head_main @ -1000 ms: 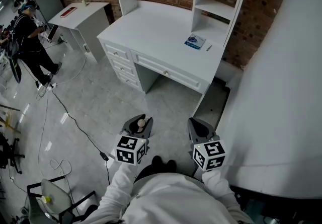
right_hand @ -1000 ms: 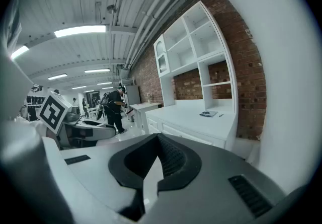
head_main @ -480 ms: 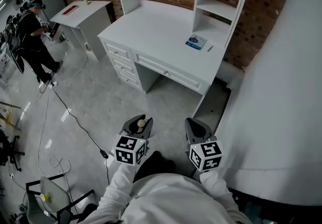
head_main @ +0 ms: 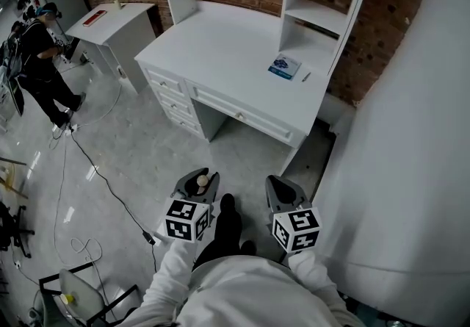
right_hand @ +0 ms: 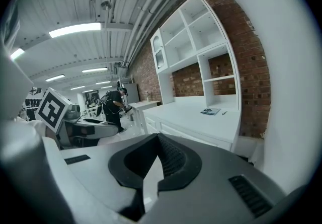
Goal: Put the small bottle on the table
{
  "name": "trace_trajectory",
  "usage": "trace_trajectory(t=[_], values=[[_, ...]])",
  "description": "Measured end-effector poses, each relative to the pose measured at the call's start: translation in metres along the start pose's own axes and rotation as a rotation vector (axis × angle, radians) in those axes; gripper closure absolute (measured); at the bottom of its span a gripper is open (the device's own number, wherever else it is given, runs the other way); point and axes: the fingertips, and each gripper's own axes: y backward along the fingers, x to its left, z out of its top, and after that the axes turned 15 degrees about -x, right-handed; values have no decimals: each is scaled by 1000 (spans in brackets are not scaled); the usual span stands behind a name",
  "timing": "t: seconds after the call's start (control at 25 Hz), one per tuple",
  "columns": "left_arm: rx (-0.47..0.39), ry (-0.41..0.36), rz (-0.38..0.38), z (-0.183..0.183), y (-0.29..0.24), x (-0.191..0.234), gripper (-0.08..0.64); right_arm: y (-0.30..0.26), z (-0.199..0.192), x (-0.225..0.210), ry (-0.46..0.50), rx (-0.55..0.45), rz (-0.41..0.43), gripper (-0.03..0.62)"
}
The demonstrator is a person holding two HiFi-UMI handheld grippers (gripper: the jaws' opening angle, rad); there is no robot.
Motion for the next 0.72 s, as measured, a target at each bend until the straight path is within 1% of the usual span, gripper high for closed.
trace_trajectory(t=[0.32,0.52,0.72], values=[[5,6,-3,11,-57,51,440,-71,6,-27,-8,11,-25,565],[15,5,-5,16,-94,86,440,-115,5,-38,-15,37,-26,565],[21,9,-10,23,-126,117,440,-155,9,-51,-22,49,-46,565]])
